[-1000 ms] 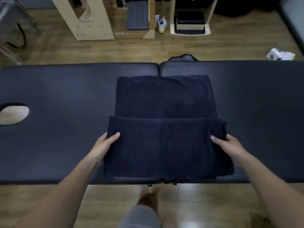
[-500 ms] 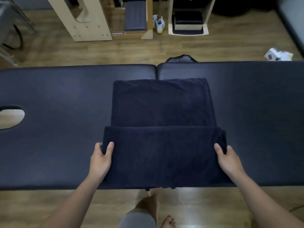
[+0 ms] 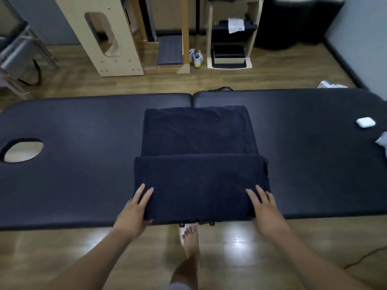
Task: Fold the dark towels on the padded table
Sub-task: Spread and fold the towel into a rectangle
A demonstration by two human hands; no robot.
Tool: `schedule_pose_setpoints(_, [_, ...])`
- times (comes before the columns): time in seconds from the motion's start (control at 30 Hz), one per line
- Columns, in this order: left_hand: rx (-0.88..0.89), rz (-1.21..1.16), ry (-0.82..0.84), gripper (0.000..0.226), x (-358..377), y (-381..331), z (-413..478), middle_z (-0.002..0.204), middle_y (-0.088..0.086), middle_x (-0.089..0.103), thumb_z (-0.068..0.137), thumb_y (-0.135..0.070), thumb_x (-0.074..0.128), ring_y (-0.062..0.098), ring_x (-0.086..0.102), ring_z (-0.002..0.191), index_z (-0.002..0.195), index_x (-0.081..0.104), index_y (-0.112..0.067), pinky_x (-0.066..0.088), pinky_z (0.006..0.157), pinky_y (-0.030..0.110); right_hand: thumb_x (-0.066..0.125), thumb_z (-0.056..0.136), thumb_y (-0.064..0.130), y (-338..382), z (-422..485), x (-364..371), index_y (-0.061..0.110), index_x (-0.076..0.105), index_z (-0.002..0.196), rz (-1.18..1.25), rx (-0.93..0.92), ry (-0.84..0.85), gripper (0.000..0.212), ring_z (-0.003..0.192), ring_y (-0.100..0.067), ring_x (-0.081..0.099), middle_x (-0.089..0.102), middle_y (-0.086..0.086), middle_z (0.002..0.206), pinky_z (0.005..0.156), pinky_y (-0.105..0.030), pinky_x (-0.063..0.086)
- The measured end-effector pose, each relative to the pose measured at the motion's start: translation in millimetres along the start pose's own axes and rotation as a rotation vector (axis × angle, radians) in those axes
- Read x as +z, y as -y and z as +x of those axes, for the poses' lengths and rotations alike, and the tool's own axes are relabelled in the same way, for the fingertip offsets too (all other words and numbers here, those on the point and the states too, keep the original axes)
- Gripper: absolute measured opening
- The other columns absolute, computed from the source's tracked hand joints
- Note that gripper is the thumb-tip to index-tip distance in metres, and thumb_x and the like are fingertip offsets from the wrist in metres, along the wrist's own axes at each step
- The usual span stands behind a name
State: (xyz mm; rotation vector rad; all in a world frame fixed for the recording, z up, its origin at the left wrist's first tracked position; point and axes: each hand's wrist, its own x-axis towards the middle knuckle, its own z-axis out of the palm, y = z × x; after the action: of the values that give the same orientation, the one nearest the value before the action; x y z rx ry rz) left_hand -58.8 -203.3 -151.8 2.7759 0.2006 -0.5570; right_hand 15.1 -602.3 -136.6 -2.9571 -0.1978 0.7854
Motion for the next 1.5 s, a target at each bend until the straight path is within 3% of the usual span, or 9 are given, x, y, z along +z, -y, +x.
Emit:
schedule_pose_setpoints(0.23, [-0.022, -0.285, -0.075, 0.068, -21, -3, -11, 0.127, -0.005, 0.053, 0.072, -0.011, 0.073, 0.024, 0.057, 0.109, 0.128, 0.039, -0.029, 0.049, 0.089, 0.037, 0.05, 0.086, 0.0, -7, 4, -22, 0.029, 0.03, 0.139, -0.036, 0.019, -0.014, 0.063, 0.113, -0.03, 0.041, 0.037, 0.002, 0.145, 0.081, -0.038, 0.051])
schedule_pose_setpoints(0.47, [0.119, -0.159, 0.003, 0.074, 9, 11, -34, 0.144, -0.007, 0.02, 0.068, -0.023, 0.07, 0.026, 0.059, 0.108, 0.133, 0.036, -0.021, 0.052, 0.083, 0.039, 0.064, 0.083, 0.014, -21, -18, 4, 0.031, 0.011, 0.149, 0.005, -0.018, 0.002, 0.086, 0.123, -0.03, 0.037, 0.004, 0.001, 0.155, 0.093, -0.032, 0.047])
schedule_pose_setpoints(0.57, [0.088, -0.284, -0.023, 0.064, -10, 3, -31, 0.131, -0.012, 0.04, 0.062, -0.017, 0.069, 0.018, 0.06, 0.103, 0.119, 0.045, -0.032, 0.049, 0.085, 0.028, 0.057, 0.084, 0.002, -26, -16, 4, 0.026, 0.024, 0.148, 0.081, -0.066, -0.037, 0.076, 0.123, -0.025, 0.044, 0.014, -0.002, 0.155, 0.098, -0.03, 0.043])
schedule_pose_setpoints(0.73, [-0.003, -0.654, 0.022, 0.041, -102, 3, -23, 0.072, -0.001, 0.064, 0.048, -0.031, 0.071, 0.011, 0.057, 0.065, 0.085, 0.06, -0.018, 0.047, 0.061, 0.025, 0.071, 0.058, 0.036, -49, -15, -80, 0.047, 0.055, 0.109, 0.347, -0.082, -0.062, 0.055, 0.093, -0.015, 0.062, 0.067, 0.006, 0.102, 0.081, -0.032, 0.051])
schedule_pose_setpoints(0.9, [-0.177, -1.239, -0.22, 0.053, -147, -9, 39, 0.082, 0.001, 0.076, 0.05, -0.043, 0.073, 0.02, 0.067, 0.077, 0.092, 0.068, -0.011, 0.051, 0.071, 0.032, 0.076, 0.078, 0.008, -28, 47, -160, 0.033, 0.064, 0.093, 0.943, -0.08, -0.316, 0.031, 0.095, -0.021, 0.065, 0.07, 0.004, 0.093, 0.078, -0.031, 0.05])
schedule_pose_setpoints(1.03, [-0.32, -1.491, -0.215, 0.06, -150, -4, 115, 0.106, 0.007, 0.075, 0.081, -0.065, 0.063, 0.025, 0.072, 0.096, 0.117, 0.066, -0.017, 0.054, 0.088, 0.043, 0.079, 0.072, 0.052, 5, 128, -186, 0.025, 0.062, 0.119, 1.377, -0.069, -0.244, 0.057, 0.109, -0.013, 0.066, 0.071, 0.005, 0.115, 0.092, -0.034, 0.051])
schedule_pose_setpoints(1.23, [-0.543, -1.09, -0.308, 0.042, -75, 12, 165, 0.102, -0.002, 0.074, 0.085, -0.055, 0.067, 0.019, 0.071, 0.093, 0.113, 0.065, -0.024, 0.054, 0.092, 0.041, 0.056, 0.09, 0.056, 29, 220, -111, 0.02, 0.039, 0.142, 0.745, 0.178, -0.183, 0.065, 0.12, -0.029, 0.054, 0.055, -0.003, 0.136, 0.099, -0.042, 0.045])
schedule_pose_setpoints(1.4, [-0.539, -0.863, -0.416, 0.027, -79, 5, 179, 0.089, -0.016, 0.067, 0.092, -0.046, 0.06, -0.003, 0.061, 0.08, 0.108, 0.063, -0.024, 0.045, 0.071, 0.021, 0.042, 0.094, 0.061, 30, 230, -80, 0.02, 0.042, 0.133, 0.618, 0.244, -0.338, 0.057, 0.115, -0.032, 0.056, 0.056, -0.006, 0.132, 0.093, -0.051, 0.047])
schedule_pose_setpoints(1.5, [-0.527, -0.809, -0.403, 0.03, -85, 3, 175, 0.092, -0.01, 0.068, 0.093, -0.048, 0.057, 0.005, 0.064, 0.083, 0.11, 0.059, -0.023, 0.052, 0.081, 0.034, 0.044, 0.095, 0.057, 29, 230, -85, 0.021, 0.042, 0.134, 0.65, 0.23, -0.35, 0.053, 0.116, -0.031, 0.056, 0.057, -0.005, 0.132, 0.094, -0.048, 0.046])
